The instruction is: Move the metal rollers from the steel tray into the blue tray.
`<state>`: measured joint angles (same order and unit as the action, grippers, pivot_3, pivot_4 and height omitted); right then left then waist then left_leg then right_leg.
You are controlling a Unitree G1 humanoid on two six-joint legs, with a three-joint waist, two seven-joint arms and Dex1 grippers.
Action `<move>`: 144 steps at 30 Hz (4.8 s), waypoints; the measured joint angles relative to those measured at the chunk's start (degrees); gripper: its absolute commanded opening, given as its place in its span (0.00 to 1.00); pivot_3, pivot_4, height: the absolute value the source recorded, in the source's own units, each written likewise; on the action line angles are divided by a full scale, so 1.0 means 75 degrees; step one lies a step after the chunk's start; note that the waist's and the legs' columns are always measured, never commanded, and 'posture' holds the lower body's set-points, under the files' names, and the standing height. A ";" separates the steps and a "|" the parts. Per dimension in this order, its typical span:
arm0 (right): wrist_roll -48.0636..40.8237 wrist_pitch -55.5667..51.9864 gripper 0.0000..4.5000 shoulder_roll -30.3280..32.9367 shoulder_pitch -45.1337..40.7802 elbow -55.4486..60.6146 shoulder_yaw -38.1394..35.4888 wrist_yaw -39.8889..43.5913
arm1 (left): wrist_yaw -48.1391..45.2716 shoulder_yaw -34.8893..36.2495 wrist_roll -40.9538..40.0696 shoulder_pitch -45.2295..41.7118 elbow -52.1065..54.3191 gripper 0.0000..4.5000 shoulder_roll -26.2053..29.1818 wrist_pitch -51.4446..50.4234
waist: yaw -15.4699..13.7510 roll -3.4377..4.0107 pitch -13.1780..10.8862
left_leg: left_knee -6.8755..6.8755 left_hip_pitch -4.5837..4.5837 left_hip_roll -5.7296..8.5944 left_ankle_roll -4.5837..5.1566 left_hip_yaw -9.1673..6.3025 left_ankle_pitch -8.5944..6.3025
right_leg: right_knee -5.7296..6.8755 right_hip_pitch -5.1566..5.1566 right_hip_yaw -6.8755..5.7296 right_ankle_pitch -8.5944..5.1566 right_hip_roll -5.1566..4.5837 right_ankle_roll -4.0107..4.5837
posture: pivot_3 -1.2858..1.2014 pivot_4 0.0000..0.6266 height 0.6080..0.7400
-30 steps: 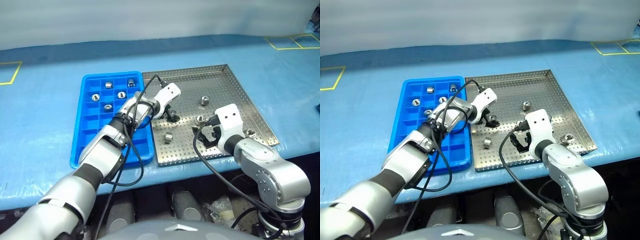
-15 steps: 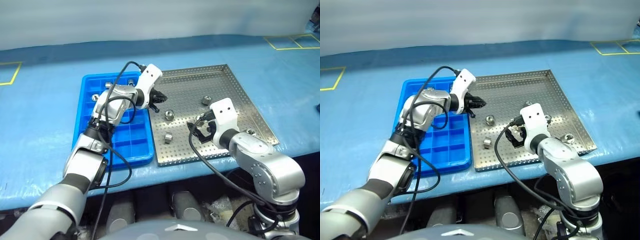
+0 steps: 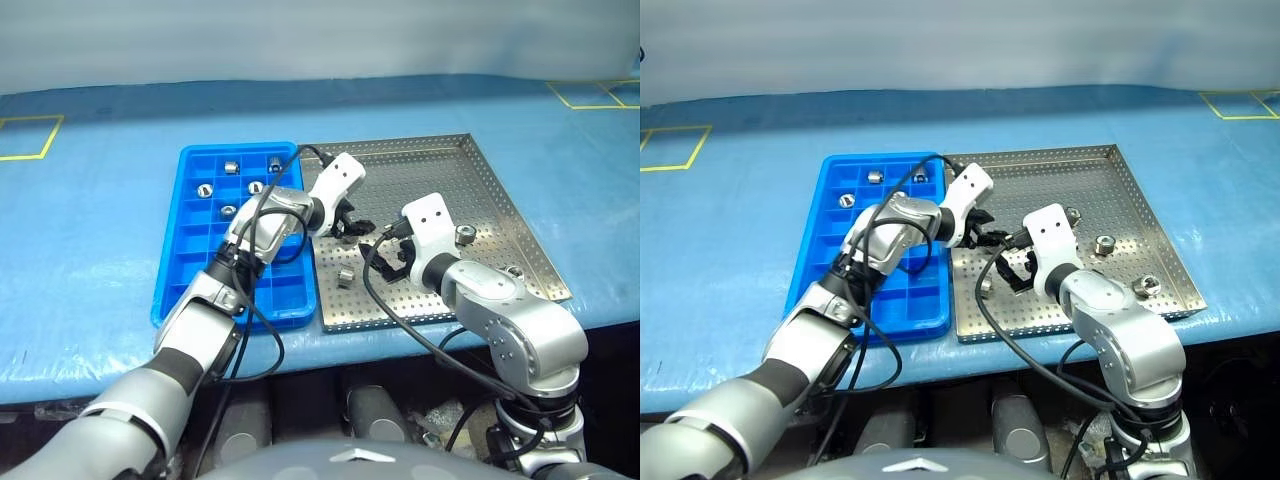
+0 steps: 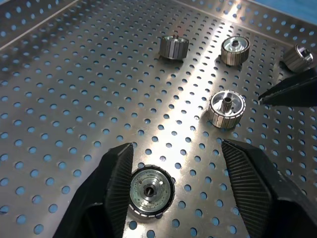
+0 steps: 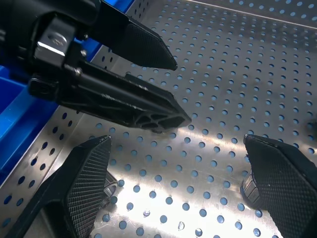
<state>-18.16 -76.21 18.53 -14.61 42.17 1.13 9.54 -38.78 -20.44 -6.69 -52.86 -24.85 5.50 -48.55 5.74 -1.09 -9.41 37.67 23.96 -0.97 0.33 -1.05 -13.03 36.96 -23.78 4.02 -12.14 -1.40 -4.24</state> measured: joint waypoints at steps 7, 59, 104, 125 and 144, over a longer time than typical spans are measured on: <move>0.0012 0.0000 1.00 -0.0068 0.0076 0.0148 -0.0172 -0.0136 | -0.0038 -0.0348 0.0520 -0.0410 -0.0978 0.92 -0.0137 0.0319 | 0.0162 0.0000 0.0000 | -0.0001 0.0003 0.0001 0.0001 -0.0003 0.0000 | -0.0002 0.0000 -0.0001 -0.0002 -0.0001 -0.0003 | 0.44 0.24 1.00; 0.0067 0.3126 1.00 0.0074 -0.0719 -0.1175 0.2076 0.1655 | 0.5137 0.3965 0.1340 0.5064 0.6294 0.37 -0.0064 -0.0677 | -0.0473 0.0005 0.0007 | 0.0020 -0.0018 -0.0010 -0.0006 -0.0011 0.0003 | 0.0006 0.0027 -0.0020 0.0021 0.0000 0.0023 | 0.51 0.24 1.00; -0.0295 0.1794 1.00 0.0177 0.1640 0.1311 -0.0829 0.0113 | -0.3278 -0.3286 0.0911 0.0129 0.1894 0.60 0.2252 0.1375 | 0.0279 0.0017 0.0011 | 0.0013 -0.0020 -0.0021 -0.0003 0.0019 0.0002 | 0.0002 0.0014 0.0011 -0.0032 0.0013 0.0042 | 0.42 0.24 1.00; -0.0501 0.2028 1.00 0.0092 0.0006 0.0170 0.0591 0.0636 | 0.0999 0.2148 0.0964 0.3560 0.6503 0.36 0.1317 -0.1357 | 0.0117 0.0023 0.0005 | -0.0001 -0.0024 -0.0029 -0.0002 -0.0014 0.0001 | 0.0021 0.0004 0.0007 -0.0007 0.0018 0.0005 | 0.51 0.24 1.00; -0.0485 0.3196 1.00 -0.0141 -0.1182 -0.1704 0.2062 0.1981 | 0.3267 0.3095 0.1326 0.6646 1.0869 0.36 0.1384 -0.5481 | -0.0805 -0.0002 -0.0001 | 0.0018 -0.0026 -0.0026 -0.0012 -0.0020 0.0007 | 0.0003 0.0032 -0.0038 -0.0017 0.0004 0.0044 | 0.58 0.24 1.00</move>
<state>-21.80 -52.24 17.47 -23.48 29.39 16.60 24.40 -14.28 2.77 3.26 -3.02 56.67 15.87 -89.65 -0.29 -1.11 -9.41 37.80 23.77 -1.16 0.24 -1.20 -12.98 36.98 -23.54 3.74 -12.26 -1.37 -3.91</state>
